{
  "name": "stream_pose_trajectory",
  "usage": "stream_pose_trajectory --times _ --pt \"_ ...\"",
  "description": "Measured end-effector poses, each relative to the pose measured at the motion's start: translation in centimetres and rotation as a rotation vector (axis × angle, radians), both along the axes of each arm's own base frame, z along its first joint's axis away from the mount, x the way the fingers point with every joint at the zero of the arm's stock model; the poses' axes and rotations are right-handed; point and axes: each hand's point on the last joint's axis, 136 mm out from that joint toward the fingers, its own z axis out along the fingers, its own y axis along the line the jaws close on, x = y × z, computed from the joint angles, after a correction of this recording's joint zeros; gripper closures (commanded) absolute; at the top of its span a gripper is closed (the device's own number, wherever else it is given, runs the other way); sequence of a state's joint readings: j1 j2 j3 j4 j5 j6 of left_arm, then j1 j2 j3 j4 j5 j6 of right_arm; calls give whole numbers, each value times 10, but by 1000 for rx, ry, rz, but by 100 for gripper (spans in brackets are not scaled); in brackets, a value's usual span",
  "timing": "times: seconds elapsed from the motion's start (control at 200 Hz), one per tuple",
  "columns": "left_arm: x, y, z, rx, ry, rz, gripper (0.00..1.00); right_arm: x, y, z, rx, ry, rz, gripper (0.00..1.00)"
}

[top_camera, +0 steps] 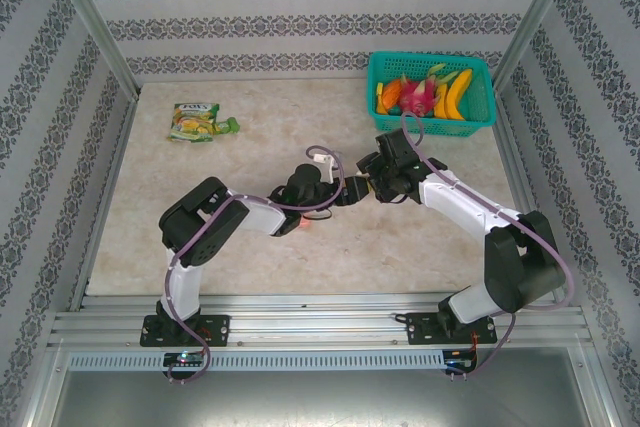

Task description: Insert wireless bluetooth earbuds into charging case

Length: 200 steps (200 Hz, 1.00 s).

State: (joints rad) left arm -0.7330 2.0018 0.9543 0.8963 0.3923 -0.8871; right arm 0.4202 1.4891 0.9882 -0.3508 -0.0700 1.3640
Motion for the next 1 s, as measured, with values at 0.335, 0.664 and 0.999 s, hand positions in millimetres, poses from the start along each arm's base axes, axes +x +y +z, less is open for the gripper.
stream_pose_trajectory --times 0.335,0.664,0.999 --pt "5 -5 13 -34 -19 2 56 3 0 2 12 -10 -10 39" --pt "6 -4 13 -38 -11 12 71 4 0 4 23 -14 -21 40" --pt "6 -5 14 -48 -2 11 89 7 -1 6 36 -20 -23 17"
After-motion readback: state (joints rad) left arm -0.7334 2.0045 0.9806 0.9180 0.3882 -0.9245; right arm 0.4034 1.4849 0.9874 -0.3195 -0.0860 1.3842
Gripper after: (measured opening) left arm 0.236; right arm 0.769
